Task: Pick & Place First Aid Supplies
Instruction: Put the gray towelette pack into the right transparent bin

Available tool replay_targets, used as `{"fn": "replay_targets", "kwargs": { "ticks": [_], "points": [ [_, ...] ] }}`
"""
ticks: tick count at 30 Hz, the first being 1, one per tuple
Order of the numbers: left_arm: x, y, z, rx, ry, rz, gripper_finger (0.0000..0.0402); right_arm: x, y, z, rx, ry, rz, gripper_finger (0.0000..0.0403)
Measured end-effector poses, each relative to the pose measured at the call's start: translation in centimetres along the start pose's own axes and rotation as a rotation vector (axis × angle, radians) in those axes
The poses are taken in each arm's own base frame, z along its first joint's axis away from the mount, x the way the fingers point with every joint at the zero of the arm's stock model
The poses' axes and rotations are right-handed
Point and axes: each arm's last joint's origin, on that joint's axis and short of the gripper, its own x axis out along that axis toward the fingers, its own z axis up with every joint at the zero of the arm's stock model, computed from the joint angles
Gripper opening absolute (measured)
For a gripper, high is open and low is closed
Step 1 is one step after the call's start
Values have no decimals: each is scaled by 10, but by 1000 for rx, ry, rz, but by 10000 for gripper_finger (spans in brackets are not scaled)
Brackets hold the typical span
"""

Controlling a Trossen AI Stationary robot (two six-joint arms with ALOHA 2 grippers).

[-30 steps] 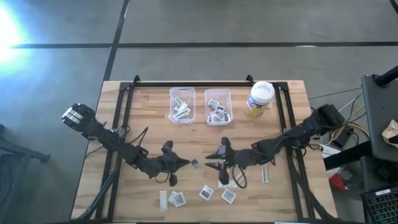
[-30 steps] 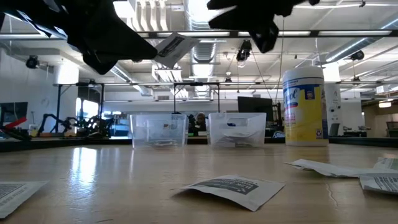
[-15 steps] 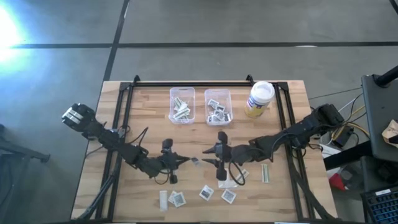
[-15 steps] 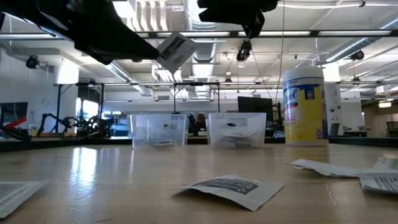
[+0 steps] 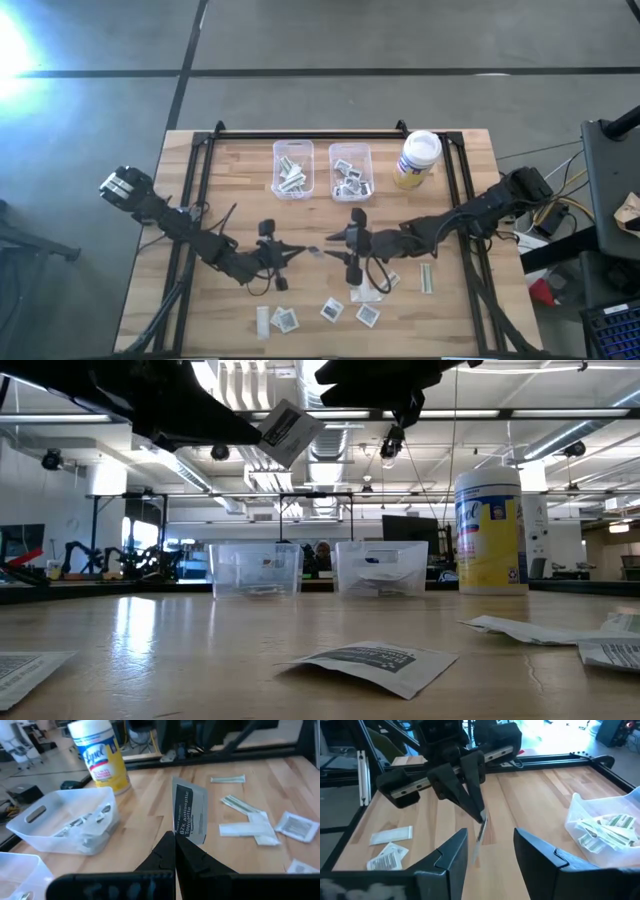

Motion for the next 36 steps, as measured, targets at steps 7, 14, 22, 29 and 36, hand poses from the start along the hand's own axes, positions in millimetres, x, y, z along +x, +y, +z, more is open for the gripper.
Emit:
{"fn": "replay_targets", "kwargs": {
  "ticks": [7,14,22,29,36],
  "points": [
    [2,3,6,-51,-51,64,0,1,-3,2,8,-6,-12,146],
    [7,10,14,-86,-102,89,0,4,-10,3,36,-8,-32,154],
    [9,12,16,-86,-113,100,0,7,-18,5,92,-10,-57,137],
    [11,15,16,-86,-112,107,0,8,-20,5,124,-4,-50,51],
    [14,18,16,-93,-111,122,0,9,-22,5,136,4,-35,9]
  ]
}}
